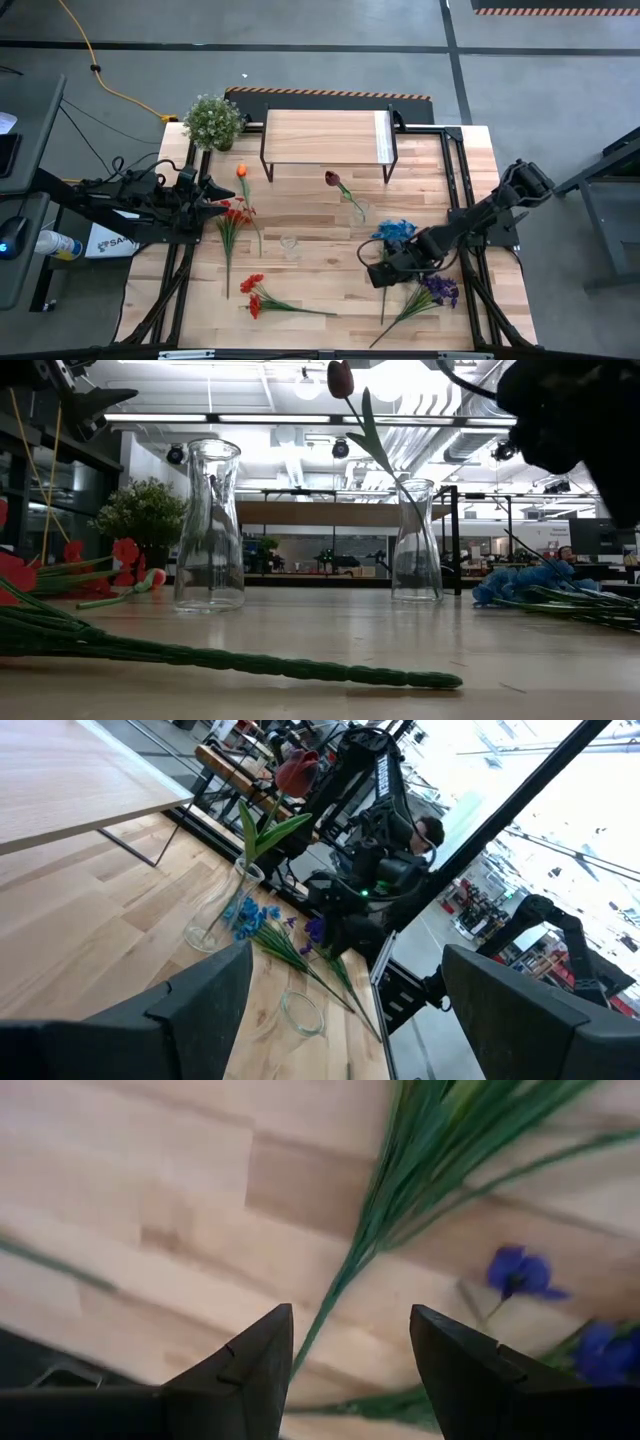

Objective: Pick and place flowers into a vace then onto a shelf
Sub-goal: Put the blue flower into the right transparent vase

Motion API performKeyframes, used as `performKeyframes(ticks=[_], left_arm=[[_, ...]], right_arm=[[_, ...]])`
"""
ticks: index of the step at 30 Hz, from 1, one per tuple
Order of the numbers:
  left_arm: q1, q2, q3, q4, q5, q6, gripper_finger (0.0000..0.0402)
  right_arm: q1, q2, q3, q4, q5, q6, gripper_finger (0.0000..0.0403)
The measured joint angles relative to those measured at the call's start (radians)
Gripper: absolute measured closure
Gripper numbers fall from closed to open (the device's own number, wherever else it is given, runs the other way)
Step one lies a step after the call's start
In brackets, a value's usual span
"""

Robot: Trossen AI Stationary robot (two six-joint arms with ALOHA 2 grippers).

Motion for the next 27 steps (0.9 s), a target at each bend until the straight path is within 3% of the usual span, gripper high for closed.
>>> performKeyframes(ticks=[11, 27], left_arm=[[0.0, 0.0, 0.0, 0.0, 0.0, 0.0, 0.0043], [0.0, 0.0, 0.0, -0.001, 0.0, 0.0, 0.0043]], right_arm=[[-0.024, 0.0, 0.0, -0.011, 0.062, -0.022, 0.021], [-0.016, 0.026, 0.001, -0.027, 0.07, -0.025, 0.021]])
